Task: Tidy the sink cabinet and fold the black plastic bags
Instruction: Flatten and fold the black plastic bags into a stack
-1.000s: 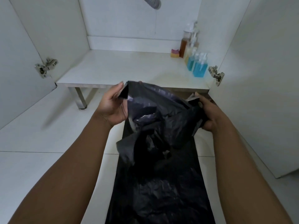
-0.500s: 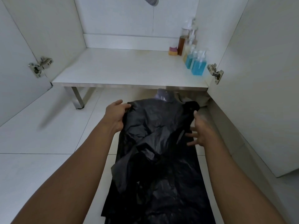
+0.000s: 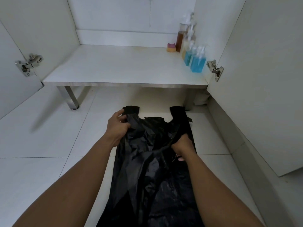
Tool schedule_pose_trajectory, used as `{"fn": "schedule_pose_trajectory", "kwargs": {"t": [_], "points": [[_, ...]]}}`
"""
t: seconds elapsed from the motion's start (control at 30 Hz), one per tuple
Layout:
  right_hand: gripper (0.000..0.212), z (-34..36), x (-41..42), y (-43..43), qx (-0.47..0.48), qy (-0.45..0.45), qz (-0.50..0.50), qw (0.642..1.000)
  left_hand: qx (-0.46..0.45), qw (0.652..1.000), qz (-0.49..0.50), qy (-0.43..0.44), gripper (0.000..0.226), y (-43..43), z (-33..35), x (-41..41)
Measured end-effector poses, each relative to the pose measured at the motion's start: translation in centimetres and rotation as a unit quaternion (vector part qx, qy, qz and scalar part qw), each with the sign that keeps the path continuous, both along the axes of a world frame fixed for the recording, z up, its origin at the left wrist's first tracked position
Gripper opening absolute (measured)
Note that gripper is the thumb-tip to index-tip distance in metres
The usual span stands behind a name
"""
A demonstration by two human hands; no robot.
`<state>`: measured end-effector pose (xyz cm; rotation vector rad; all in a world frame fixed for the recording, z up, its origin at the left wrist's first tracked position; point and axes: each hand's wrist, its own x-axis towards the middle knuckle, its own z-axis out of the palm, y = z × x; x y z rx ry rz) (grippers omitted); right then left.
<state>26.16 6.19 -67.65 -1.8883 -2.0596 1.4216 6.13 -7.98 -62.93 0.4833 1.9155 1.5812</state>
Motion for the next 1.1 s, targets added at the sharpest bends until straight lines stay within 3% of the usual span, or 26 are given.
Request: {"fn": "schedule_pose_trajectory", "kwargs": {"t": [0.1, 0.23, 0.4, 0.5, 0.63, 0.7, 0.77, 0.83, 0.97, 1.03, 1.1], "points": [[0.046, -0.4, 1.9, 2.0, -0.008, 0.023, -0.049, 0.998, -0.022, 0.994, -0.018, 0.106, 0.061, 0.5, -0.1, -1.2], [0.037, -1.0, 4.0, 3.3, -0.086, 0.027, -0.078, 0.993, -0.082, 0.975, -0.099, 0.181, 0.072, 1.3, -1.2, -2.3], [0.065, -0.8, 3.9, 2.9, -0.095, 0.041, -0.101, 0.99, -0.152, 0.944, -0.159, 0.247, 0.096, 1.4, -3.6, -0.7], [0.047, -1.1, 3.6, 2.3, -0.098, 0.014, -0.062, 0.993, -0.205, 0.939, -0.145, 0.234, 0.096, 0.1, -5.5, 0.8], [0.021, -1.2, 3.4, 2.3, -0.108, 0.103, -0.094, 0.984, -0.245, 0.926, -0.167, 0.235, 0.089, -1.5, -7.6, 2.2], [0.017, -1.0, 3.6, 2.4, -0.102, 0.143, -0.109, 0.978, -0.278, 0.893, -0.198, 0.292, 0.088, -2.0, -8.2, 2.5], [0.02, -1.2, 3.7, 2.9, -0.088, 0.143, -0.115, 0.979, -0.342, 0.827, -0.268, 0.356, 0.091, -2.5, -8.7, 2.9], [0.045, -1.2, 3.8, 3.3, -0.078, 0.092, -0.09, 0.989, -0.383, 0.785, -0.316, 0.371, 0.096, -2.9, -9.3, 3.3], [0.091, -0.4, 4.1, 3.6, -0.068, -0.057, 0.041, 0.995, -0.399, 0.76, -0.322, 0.4, 0.111, -3.7, -10.4, 3.5], [0.102, -0.2, 4.6, 3.8, -0.022, -0.151, 0.092, 0.984, -0.403, 0.749, -0.323, 0.415, 0.122, -4.1, -10.8, 3.5], [0.094, -0.3, 5.7, 3.9, 0.058, -0.235, 0.108, 0.964, -0.404, 0.743, -0.325, 0.423, 0.126, -4.4, -11.2, 3.5]]}}
